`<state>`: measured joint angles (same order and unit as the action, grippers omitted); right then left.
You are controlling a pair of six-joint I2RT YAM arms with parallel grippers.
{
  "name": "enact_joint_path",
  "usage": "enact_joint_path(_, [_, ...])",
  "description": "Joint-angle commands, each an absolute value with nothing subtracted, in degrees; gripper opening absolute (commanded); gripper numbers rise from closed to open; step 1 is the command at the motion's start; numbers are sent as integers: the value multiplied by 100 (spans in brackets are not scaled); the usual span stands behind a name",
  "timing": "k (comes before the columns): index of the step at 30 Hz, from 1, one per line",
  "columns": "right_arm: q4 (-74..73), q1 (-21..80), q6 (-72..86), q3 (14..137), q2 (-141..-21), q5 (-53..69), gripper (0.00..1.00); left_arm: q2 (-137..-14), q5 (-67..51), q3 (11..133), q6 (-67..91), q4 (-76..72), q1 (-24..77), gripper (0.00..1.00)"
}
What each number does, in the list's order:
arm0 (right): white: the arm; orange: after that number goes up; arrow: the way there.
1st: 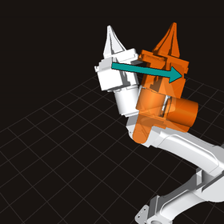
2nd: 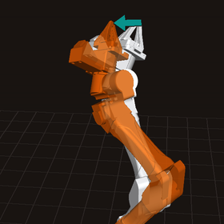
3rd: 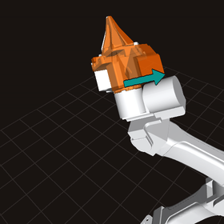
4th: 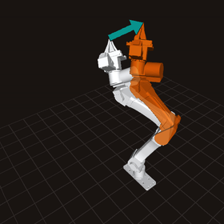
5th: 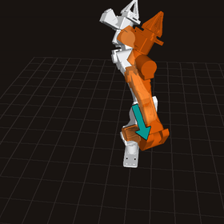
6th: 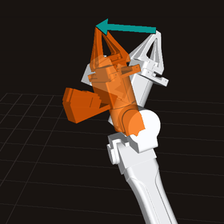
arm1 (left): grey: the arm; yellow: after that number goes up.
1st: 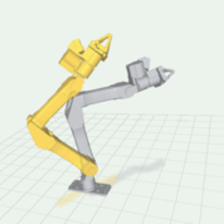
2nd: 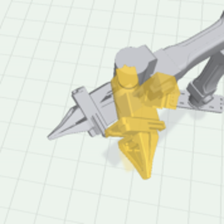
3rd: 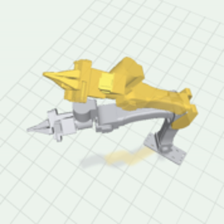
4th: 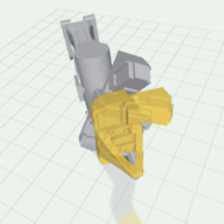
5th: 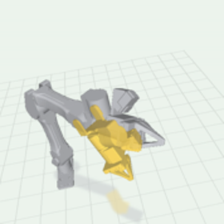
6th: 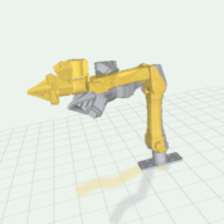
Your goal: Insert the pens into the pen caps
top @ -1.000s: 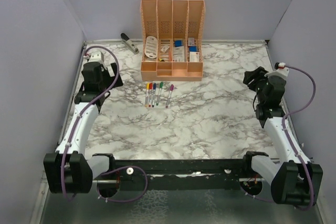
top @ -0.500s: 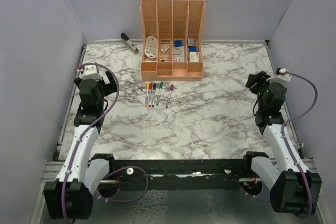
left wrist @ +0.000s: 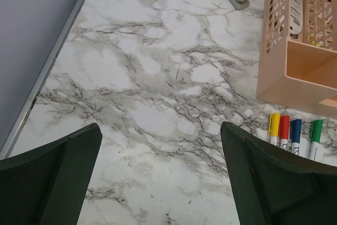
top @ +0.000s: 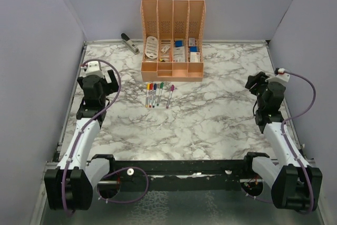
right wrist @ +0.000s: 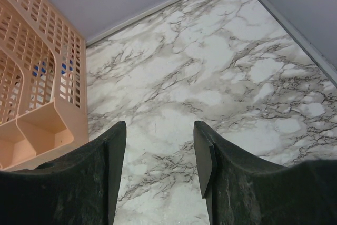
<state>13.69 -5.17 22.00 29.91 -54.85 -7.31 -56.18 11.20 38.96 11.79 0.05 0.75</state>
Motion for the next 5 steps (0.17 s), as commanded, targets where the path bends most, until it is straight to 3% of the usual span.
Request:
enact_joint_path(1, [1470, -519, 2183, 3092, -5591, -905, 54, -5808, 1018, 4034, 1036, 14, 37, 99])
enact_joint_path(5, [1471, -519, 2180, 3140, -5709, -904, 54, -5936, 983, 3998, 1209, -45, 37, 99])
